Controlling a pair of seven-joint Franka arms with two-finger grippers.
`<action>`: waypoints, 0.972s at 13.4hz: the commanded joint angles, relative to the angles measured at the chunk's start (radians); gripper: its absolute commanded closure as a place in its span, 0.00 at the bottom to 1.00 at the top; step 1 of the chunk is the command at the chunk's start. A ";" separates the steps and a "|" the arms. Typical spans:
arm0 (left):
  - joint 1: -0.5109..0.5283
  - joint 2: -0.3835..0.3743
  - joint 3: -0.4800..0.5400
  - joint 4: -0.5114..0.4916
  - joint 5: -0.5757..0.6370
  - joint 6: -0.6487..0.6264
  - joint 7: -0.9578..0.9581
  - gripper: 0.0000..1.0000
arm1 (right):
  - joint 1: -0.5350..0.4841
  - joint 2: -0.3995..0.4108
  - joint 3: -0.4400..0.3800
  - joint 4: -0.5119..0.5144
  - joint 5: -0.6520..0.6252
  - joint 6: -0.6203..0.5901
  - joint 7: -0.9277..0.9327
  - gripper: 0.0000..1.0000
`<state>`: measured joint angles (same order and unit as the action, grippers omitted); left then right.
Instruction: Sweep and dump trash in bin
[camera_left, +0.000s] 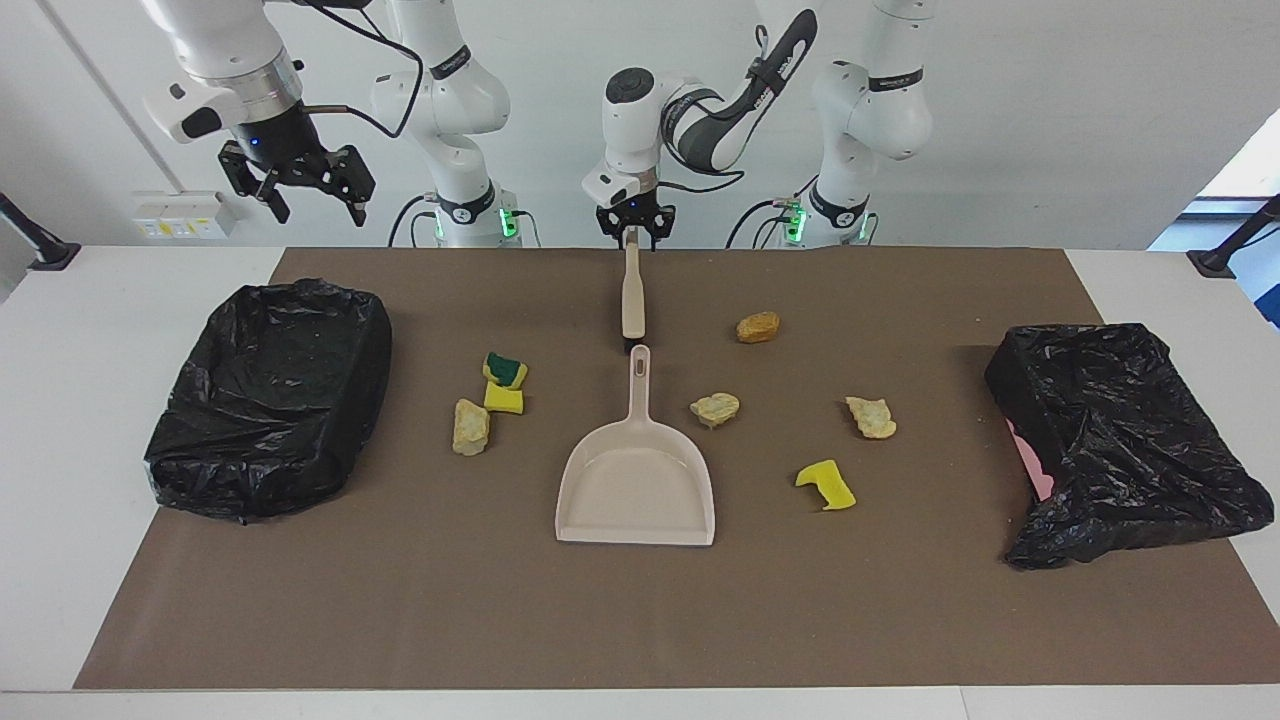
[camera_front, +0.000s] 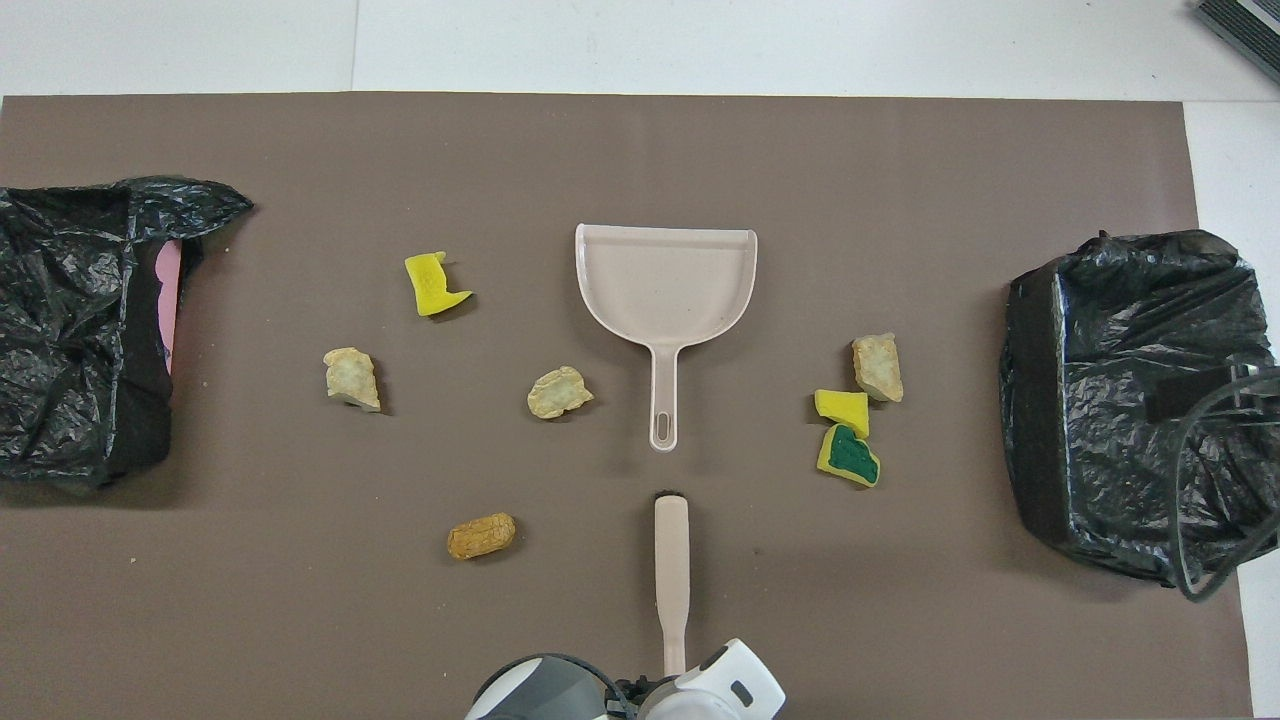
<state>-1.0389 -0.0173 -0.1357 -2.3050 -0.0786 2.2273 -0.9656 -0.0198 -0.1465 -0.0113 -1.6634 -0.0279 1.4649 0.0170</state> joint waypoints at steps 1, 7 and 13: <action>-0.001 -0.012 0.007 -0.013 -0.012 -0.014 -0.004 0.60 | -0.008 -0.025 0.002 -0.032 0.011 0.009 -0.029 0.00; 0.008 -0.027 0.016 -0.002 -0.010 -0.031 -0.001 0.99 | -0.008 -0.025 0.002 -0.032 0.011 0.009 -0.032 0.00; 0.092 -0.064 0.021 0.030 0.002 -0.153 0.001 1.00 | 0.012 0.030 0.089 -0.015 0.020 0.046 0.113 0.00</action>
<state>-0.9833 -0.0631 -0.1111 -2.2821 -0.0784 2.1125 -0.9676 -0.0177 -0.1423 0.0169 -1.6690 -0.0213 1.4722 0.0411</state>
